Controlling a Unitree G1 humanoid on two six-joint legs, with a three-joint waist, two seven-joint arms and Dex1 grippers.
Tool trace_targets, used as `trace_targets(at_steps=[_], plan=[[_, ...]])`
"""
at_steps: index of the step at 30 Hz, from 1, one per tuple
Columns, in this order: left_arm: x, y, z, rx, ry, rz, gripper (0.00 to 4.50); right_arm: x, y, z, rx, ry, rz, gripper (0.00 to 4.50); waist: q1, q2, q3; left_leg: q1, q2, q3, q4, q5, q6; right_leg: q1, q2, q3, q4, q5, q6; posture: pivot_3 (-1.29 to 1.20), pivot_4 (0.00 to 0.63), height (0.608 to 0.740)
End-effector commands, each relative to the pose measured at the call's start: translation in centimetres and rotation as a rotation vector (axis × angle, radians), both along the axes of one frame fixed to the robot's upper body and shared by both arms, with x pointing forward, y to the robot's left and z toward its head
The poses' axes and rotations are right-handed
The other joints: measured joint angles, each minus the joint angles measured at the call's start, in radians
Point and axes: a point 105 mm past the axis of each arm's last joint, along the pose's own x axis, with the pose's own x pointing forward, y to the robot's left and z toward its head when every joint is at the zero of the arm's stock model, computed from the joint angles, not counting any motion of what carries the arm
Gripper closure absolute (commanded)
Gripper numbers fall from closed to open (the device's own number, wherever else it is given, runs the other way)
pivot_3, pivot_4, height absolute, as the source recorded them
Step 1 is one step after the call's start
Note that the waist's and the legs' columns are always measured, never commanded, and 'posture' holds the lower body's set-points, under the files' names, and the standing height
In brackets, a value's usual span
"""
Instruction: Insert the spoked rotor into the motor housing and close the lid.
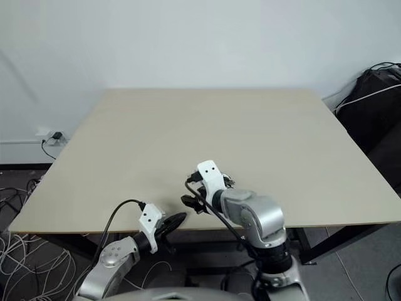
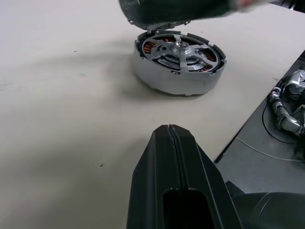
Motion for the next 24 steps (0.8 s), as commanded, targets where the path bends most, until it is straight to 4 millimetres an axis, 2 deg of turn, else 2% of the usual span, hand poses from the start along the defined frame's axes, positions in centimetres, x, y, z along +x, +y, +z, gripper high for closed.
trace_targets(at_steps=[1, 4, 7, 10, 19, 24], plan=[[0.6, -0.3, 1.0, -0.017, -0.041, -0.006, 4.5, 0.0, -0.6, 1.5, -0.036, -0.227, 0.135, 1.22, -0.001, 0.0, 0.0, 0.0, 0.0, 0.0, 0.0, 0.0, 0.001, 0.0, 0.0, 0.0, 0.0, 0.0, 0.0, 0.0, 0.0, 0.74], [0.6, -0.3, 1.0, -0.017, -0.04, -0.006, 4.5, 0.1, -1.7, 1.5, -0.125, -0.37, 0.239, 1.22, -0.002, -0.002, 0.001, 0.0, 0.0, 0.0, 0.001, -0.001, 0.002, 0.001, 0.0, 0.0, -0.001, 0.0, 0.001, 0.0, 0.0, 0.74], [0.6, -0.3, 1.0, -0.018, -0.04, -0.009, 4.5, -0.1, -3.4, 0.6, -0.306, -0.516, 0.454, 1.22, 0.001, -0.003, 0.002, 0.0, 0.001, 0.0, 0.001, -0.001, 0.003, 0.001, 0.0, 0.0, 0.0, -0.001, 0.002, 0.0, 0.0, 0.74], [0.6, -0.3, 1.0, -0.017, -0.04, -0.009, 4.5, -0.4, -4.4, -0.2, -0.396, -0.56, 0.591, 1.22, 0.008, -0.008, 0.005, 0.001, 0.001, 0.0, 0.003, -0.002, 0.004, 0.002, 0.0, -0.001, 0.0, -0.002, 0.003, 0.0, 0.0, 0.74], [0.7, -0.4, 1.0, -0.017, -0.042, -0.011, 4.5, 1.8, -6.3, -0.6, -0.584, -0.711, 0.736, 1.22, 0.031, -0.01, 0.006, 0.0, 0.002, 0.0, 0.004, -0.002, 0.004, 0.002, 0.0, 0.0, 0.0, -0.001, 0.003, 0.0, 0.0, 0.74], [0.7, -0.3, 1.0, -0.016, -0.043, -0.008, 4.5, 2.1, -7.2, -0.6, -0.648, -0.736, 0.845, 1.22, 0.045, -0.01, 0.006, 0.0, 0.002, 0.0, 0.004, -0.001, 0.002, 0.002, 0.0, 0.0, -0.001, -0.001, 0.002, 0.0, 0.0, 0.74]])
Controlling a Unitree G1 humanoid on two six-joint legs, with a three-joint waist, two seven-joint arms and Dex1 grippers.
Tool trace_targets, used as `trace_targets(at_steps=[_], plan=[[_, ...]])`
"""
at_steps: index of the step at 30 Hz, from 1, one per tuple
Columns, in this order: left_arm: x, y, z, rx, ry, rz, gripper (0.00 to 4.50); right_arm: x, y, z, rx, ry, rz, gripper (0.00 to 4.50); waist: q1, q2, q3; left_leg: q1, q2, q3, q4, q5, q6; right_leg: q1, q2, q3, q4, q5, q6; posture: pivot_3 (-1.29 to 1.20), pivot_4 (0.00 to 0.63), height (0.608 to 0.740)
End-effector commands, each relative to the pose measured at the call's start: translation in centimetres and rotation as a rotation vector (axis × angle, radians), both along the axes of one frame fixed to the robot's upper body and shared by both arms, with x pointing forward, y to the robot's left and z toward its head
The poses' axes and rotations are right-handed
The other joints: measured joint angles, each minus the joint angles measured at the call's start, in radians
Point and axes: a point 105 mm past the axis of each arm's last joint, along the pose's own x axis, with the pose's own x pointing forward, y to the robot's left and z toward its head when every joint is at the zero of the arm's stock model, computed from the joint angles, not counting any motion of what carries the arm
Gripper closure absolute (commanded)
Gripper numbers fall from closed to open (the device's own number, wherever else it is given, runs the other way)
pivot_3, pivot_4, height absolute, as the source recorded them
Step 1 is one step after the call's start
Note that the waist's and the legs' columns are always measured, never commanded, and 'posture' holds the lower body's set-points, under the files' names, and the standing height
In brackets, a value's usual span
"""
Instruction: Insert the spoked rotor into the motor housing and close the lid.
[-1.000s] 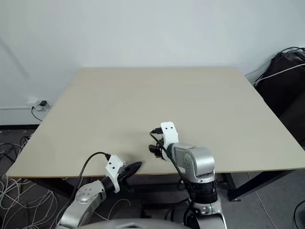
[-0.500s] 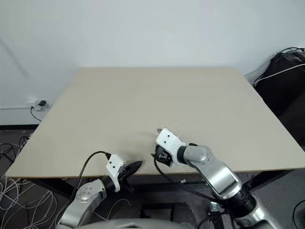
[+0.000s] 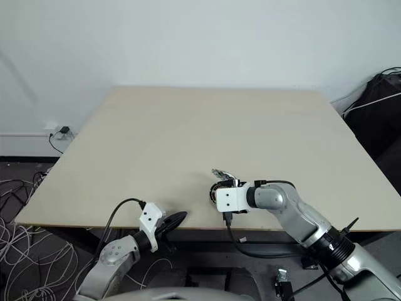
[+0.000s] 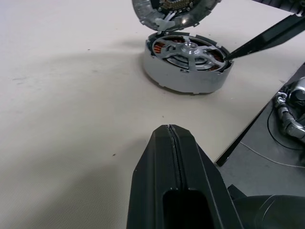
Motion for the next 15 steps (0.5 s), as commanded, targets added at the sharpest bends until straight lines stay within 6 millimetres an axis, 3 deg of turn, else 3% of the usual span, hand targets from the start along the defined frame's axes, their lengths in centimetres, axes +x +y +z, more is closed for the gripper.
trace_targets(at_steps=[1, 9, 15], plan=[[0.4, -0.2, 0.8, -0.015, -0.035, -0.003, 4.5, 0.4, -0.5, 1.0, -0.065, -0.046, 0.093, 1.22, 0.003, 0.0, 0.0, 0.0, 0.0, 0.0, 0.0, 0.0, 0.0, 0.0, 0.0, 0.0, 0.0, 0.0, 0.0, 0.0, 0.0, 0.74], [0.4, -0.1, 0.7, -0.015, -0.035, 0.003, 4.5, -0.3, -1.7, 1.1, -0.171, 0.023, 0.203, 1.22, 0.008, 0.0, 0.0, 0.0, 0.0, 0.0, 0.0, -0.002, 0.003, 0.0, -0.001, 0.0, 0.0, 0.0, 0.0, 0.0, 0.0, 0.74], [0.3, -0.2, 0.6, -0.018, -0.033, 0.005, 4.5, 0.5, -2.6, 0.4, -0.237, 0.008, 0.199, 1.22, 0.009, 0.0, 0.0, 0.0, 0.0, 0.0, 0.001, -0.002, 0.003, 0.0, -0.001, 0.0, 0.0, 0.0, 0.0, 0.0, 0.0, 0.74]])
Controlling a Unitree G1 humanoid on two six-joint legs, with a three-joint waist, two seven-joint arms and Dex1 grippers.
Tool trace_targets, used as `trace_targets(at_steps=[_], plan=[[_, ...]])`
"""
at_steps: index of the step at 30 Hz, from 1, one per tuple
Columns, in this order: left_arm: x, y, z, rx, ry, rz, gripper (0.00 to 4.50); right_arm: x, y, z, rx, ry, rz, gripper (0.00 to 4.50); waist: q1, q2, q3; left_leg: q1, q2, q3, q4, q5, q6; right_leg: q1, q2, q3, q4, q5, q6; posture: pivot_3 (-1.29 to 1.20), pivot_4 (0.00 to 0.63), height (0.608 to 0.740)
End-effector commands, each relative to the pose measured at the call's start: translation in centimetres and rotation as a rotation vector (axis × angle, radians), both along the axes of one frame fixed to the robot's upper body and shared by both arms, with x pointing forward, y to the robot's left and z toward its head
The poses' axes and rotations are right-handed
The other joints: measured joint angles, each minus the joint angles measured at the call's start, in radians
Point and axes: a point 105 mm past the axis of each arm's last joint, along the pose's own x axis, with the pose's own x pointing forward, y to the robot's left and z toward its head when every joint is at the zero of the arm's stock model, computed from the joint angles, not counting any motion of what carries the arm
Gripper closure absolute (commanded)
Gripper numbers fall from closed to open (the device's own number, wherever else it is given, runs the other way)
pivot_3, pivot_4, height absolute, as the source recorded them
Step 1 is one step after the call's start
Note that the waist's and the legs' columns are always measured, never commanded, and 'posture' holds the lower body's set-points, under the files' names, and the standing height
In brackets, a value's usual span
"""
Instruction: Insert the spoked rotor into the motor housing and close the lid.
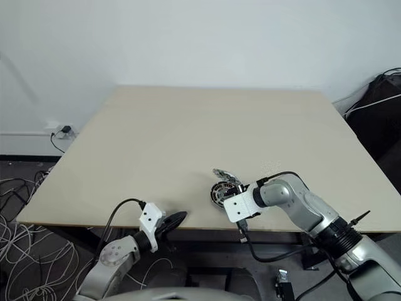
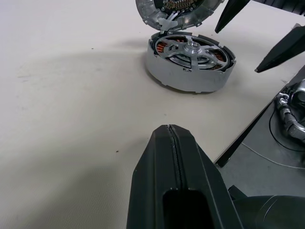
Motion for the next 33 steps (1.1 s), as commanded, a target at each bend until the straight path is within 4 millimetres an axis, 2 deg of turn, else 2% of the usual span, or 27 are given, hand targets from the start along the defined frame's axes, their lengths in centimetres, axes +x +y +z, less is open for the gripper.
trace_targets(at_steps=[1, 8, 21, 32, 33], plan=[[0.4, -0.2, 0.6, -0.017, -0.035, 0.003, 4.5, 1.3, -0.7, 0.7, -0.033, -0.061, -0.004, 1.22, 0.0, 0.0, 0.0, 0.0, 0.0, 0.0, 0.0, 0.0, 0.0, 0.0, 0.0, 0.0, 0.0, 0.0, 0.0, 0.0, 0.0, 0.74], [0.4, -0.1, 0.5, -0.016, -0.036, 0.01, 4.5, 1.8, -1.7, -0.3, -0.087, -0.059, -0.001, 1.22, 0.0, 0.0, 0.0, 0.0, 0.0, 0.0, 0.0, 0.001, -0.002, 0.0, 0.0, 0.0, 0.0, 0.0, 0.0, 0.0, 0.0, 0.74], [0.5, 0.0, 0.2, -0.019, -0.036, 0.015, 4.5, 1.0, -1.2, -1.0, -0.116, -0.017, 0.068, 1.22, 0.0, 0.001, -0.001, 0.0, 0.0, 0.0, 0.0, 0.001, -0.002, 0.0, 0.0, 0.0, 0.0, 0.0, -0.001, 0.0, 0.0, 0.74], [0.4, 0.1, 0.1, -0.024, -0.037, 0.028, 4.5, 1.3, -1.4, -1.5, -0.151, -0.001, 0.078, 1.22, 0.0, 0.001, -0.001, 0.0, 0.0, 0.0, 0.0, 0.001, -0.002, 0.0, 0.0, 0.0, 0.0, 0.0, -0.001, 0.0, 0.0, 0.74], [0.4, 0.1, 0.1, -0.024, -0.038, 0.029, 4.5, 1.4, -1.3, -1.4, -0.15, -0.003, 0.077, 1.4, 0.0, 0.001, -0.001, 0.0, 0.0, 0.0, 0.0, 0.001, -0.002, 0.0, 0.0, 0.0, 0.001, 0.0, -0.001, 0.0, 0.0, 0.74]])
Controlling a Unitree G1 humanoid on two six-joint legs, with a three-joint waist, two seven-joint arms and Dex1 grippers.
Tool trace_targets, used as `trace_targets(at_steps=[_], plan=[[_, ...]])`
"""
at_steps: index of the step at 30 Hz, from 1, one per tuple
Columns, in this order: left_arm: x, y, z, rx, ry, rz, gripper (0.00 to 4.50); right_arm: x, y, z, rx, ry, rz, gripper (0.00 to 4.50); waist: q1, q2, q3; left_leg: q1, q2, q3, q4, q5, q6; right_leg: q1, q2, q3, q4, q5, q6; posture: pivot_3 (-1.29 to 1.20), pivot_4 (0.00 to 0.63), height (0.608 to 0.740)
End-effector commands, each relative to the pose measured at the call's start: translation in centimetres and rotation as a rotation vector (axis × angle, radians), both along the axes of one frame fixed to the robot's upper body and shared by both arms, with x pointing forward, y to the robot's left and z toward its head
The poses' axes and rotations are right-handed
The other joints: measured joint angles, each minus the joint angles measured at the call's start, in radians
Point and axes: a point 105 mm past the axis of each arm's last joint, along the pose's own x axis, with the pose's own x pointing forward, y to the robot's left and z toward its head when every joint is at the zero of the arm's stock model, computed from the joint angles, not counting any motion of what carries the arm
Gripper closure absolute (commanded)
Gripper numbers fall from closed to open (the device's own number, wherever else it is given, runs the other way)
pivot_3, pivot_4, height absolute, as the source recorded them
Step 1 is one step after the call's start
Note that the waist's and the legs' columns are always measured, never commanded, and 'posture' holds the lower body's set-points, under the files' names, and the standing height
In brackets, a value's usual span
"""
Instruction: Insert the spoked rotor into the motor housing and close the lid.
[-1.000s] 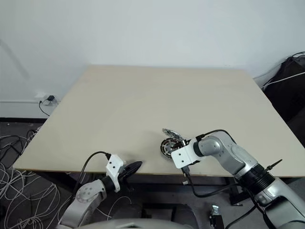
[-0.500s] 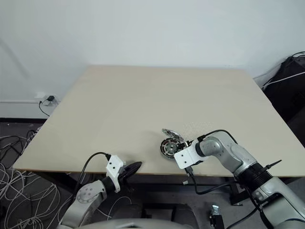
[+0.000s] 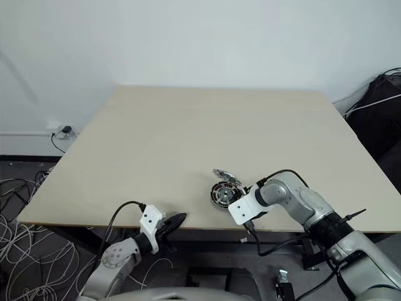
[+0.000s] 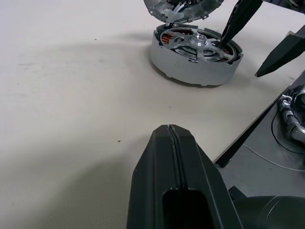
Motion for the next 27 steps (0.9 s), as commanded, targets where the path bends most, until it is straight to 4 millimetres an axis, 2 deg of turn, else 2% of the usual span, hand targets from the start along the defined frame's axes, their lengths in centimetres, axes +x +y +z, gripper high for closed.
trace_targets(at_steps=[1, 10, 16, 27], plan=[[0.5, 0.0, 0.9, -0.016, -0.048, 0.008, 4.5, 0.6, 0.4, 0.7, 0.007, -0.027, 0.012, 1.62, 0.0, 0.0, 0.0, 0.0, 0.0, 0.0, 0.0, 0.0, 0.0, 0.0, 0.0, 0.0, 0.0, 0.0, 0.0, 0.0, 0.0, 0.74], [0.5, -0.1, 1.1, -0.016, -0.051, 0.006, 4.5, 0.6, 0.4, 0.8, 0.012, -0.034, 0.008, 4.31, 0.0, 0.0, -0.004, 0.0, 0.0, 0.0, 0.0, 0.0, 0.0, 0.0, 0.0, 0.0, 0.0, 0.0, 0.0, 0.0, 0.0, 0.74], [0.6, -0.2, 1.1, -0.017, -0.051, 0.002, 4.5, 0.8, 0.5, 1.1, 0.036, -0.045, -0.015, 4.39, 0.0, 0.001, -0.005, 0.0, 0.0, 0.0, 0.0, 0.0, 0.0, 0.0, 0.0, 0.0, 0.0, 0.0, 0.0, 0.0, 0.0, 0.74], [0.5, -0.3, 1.3, -0.02, -0.05, -0.002, 4.5, 0.0, 3.6, 3.4, 0.388, 0.057, -0.342, 4.39, 0.001, 0.002, -0.006, -0.001, 0.0, 0.0, 0.0, -0.001, 0.001, -0.001, 0.0, 0.001, 0.001, 0.0, -0.001, 0.0, 0.0, 0.74]])
